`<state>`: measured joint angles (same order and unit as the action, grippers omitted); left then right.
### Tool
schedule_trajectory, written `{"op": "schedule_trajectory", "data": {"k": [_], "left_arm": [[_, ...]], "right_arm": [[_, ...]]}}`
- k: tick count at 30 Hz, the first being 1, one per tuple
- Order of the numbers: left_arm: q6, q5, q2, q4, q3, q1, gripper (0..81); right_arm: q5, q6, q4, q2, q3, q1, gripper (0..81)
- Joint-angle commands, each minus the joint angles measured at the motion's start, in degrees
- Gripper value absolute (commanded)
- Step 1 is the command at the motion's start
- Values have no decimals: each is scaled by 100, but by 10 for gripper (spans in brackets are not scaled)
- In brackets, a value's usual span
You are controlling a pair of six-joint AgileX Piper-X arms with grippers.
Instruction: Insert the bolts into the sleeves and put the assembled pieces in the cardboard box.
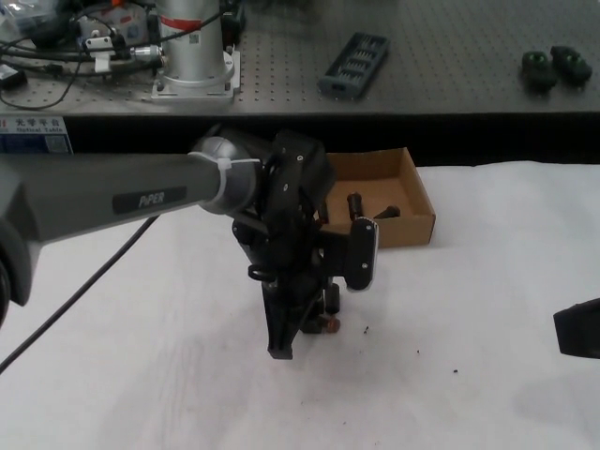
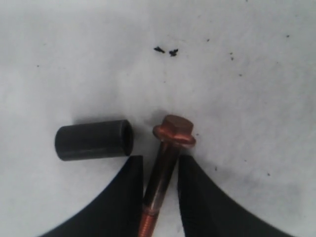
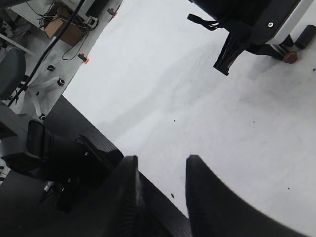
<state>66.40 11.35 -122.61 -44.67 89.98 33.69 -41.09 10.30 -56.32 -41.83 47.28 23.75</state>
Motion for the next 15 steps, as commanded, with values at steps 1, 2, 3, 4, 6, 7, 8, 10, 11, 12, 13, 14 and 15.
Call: {"op": "schedule_trajectory", "data": {"k": [1,2,3,4,6,7,8,10,11,12,13,14,15], "left_arm": [[-49,-123,-139,-77,74,28,188],[-47,-123,-139,-146,77,28,188],[-47,-141,-139,-222,76,28,188],[-47,-190,-139,-314,76,28,188],[29,-211,-139,-455,76,28,188],[55,-209,-139,-512,76,28,188],[53,-209,-139,-523,76,28,188],[53,-209,-139,-539,76,28,188],[53,-209,-139,-576,76,28,188],[35,-209,-139,-633,76,28,188],[-3,-221,-139,-706,76,28,188],[-45,-273,-139,-778,76,28,188],[-48,-361,-139,-841,76,28,188]], "right_arm": [[-107,5,53,48,0,-31,258],[-107,5,53,48,0,-31,258],[-107,5,53,48,0,-31,258],[-107,5,53,48,0,-31,258],[-132,43,53,48,0,-31,258],[-155,42,53,48,0,-31,258],[-157,42,53,48,0,-31,258],[-215,42,53,48,0,-31,258],[-233,42,53,48,0,-31,258],[-235,42,53,48,0,-31,258],[-235,42,53,48,0,-31,258],[-235,42,53,48,0,-31,258],[-235,42,53,48,0,-31,258]]}}
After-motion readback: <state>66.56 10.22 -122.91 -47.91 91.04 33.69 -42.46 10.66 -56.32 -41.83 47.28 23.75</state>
